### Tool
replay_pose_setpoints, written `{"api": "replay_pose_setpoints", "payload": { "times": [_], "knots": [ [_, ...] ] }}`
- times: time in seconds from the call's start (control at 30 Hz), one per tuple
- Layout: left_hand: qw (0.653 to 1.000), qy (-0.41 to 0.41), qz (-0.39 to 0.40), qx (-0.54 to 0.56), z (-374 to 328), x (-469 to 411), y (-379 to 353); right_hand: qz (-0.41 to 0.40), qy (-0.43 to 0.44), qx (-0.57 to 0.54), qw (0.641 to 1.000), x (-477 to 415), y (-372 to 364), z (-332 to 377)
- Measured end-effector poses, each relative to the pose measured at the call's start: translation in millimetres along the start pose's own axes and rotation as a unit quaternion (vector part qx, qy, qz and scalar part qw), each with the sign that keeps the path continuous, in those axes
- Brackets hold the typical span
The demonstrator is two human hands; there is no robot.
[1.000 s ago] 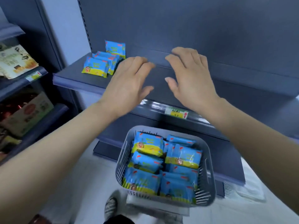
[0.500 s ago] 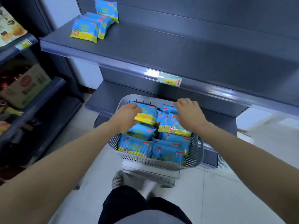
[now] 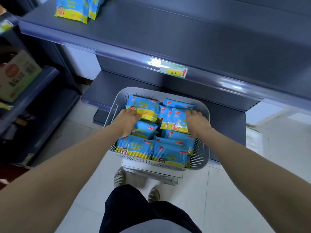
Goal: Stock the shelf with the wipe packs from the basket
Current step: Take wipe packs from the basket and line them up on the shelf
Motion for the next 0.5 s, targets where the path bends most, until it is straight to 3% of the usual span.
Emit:
{"api": "replay_pose_setpoints", "payload": {
  "times": [0.17,0.27,0.4,0.5],
  "knots": [
    [0.999,0.020,0.043,0.001,3,0,-3,0.000,-0.022,0.047,0.999,-3,0,-1],
    [0.995,0.025,0.073,0.057,2,1,5,0.025,0.011,0.083,0.996,-5,9,-3],
    [0.986,0.036,0.032,0.157,7,-1,54,0.017,0.040,0.032,0.999,-10,57,-8],
    [0.976,0.031,-0.006,0.213,9,-2,98,-0.043,0.053,-0.032,0.997,-8,108,-5]
  ]
}}
Point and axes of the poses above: each hand's wrist, its own x-axis away from the middle knuckle, its own y-axis out of the back of the hand, z = x × y, the point moved 2 cm from there along -x, towards the middle knuckle, and after that the axes turned 7 degrees about x, right-handed, at the moved point
